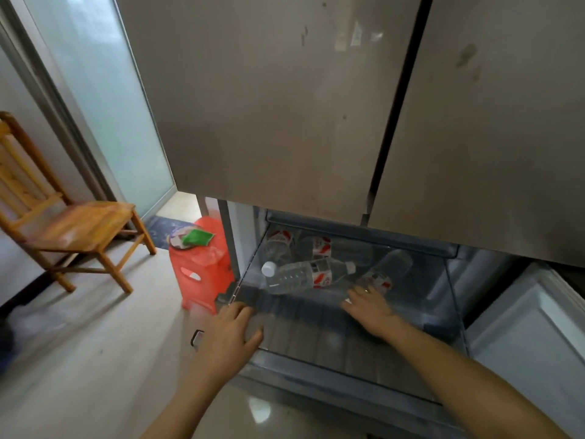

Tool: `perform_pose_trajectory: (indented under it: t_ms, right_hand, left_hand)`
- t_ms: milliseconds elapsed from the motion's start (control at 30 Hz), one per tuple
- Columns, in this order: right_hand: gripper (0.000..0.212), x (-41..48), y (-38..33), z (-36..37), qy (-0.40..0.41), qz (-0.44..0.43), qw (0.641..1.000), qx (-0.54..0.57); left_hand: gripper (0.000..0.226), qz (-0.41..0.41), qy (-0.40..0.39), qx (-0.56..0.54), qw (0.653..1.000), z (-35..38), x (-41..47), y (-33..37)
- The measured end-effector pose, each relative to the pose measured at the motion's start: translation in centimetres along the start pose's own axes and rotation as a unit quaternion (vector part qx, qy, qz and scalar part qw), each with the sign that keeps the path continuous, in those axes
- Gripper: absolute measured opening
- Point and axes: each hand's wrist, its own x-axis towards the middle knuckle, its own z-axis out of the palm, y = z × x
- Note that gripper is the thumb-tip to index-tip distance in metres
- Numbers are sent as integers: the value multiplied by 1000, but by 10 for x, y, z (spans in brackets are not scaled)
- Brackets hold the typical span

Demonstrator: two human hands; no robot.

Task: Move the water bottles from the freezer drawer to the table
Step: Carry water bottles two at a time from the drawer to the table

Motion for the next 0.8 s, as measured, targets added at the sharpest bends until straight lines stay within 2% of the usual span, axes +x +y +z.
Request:
perform_pose_trajectory:
  t_ms: [67, 233, 367, 433, 533, 600, 633, 733, 800]
  right_hand:
    - [1, 15, -3, 14, 20, 0, 1000, -22]
    - [34, 30, -1, 30, -12, -7, 1000, -11]
    - [40, 11, -2, 8, -18, 11, 1000, -14]
    - [44, -6, 4, -9, -6, 48, 999, -3]
    - [57, -44, 16, -34, 65, 130, 988, 52]
    - [48, -63, 22, -52, 116, 185, 966, 140]
    - [42, -75, 27, -55, 145, 236, 942, 190]
    - [32, -104, 30, -65, 178, 323, 869, 331]
    - [28, -121, 28, -68, 190, 348, 838, 374]
  left_hand:
    - [36, 3, -6, -1, 1000, 1, 2, -1]
    - [35, 12, -12, -12, 1000, 7, 4, -5]
    - [34, 28, -14, 13, 999, 7, 4, -7]
    - [34, 43, -32, 39, 998, 5, 7, -4]
    - [36, 110, -56, 32, 992, 6, 17, 3]
    - [46, 137, -82, -4, 987, 4, 31, 12]
    - [51, 146, -101, -19, 984, 4, 41, 22]
    - [44, 168, -156, 19, 973, 12, 74, 41]
    - [47, 172, -186, 39, 967, 27, 97, 54]
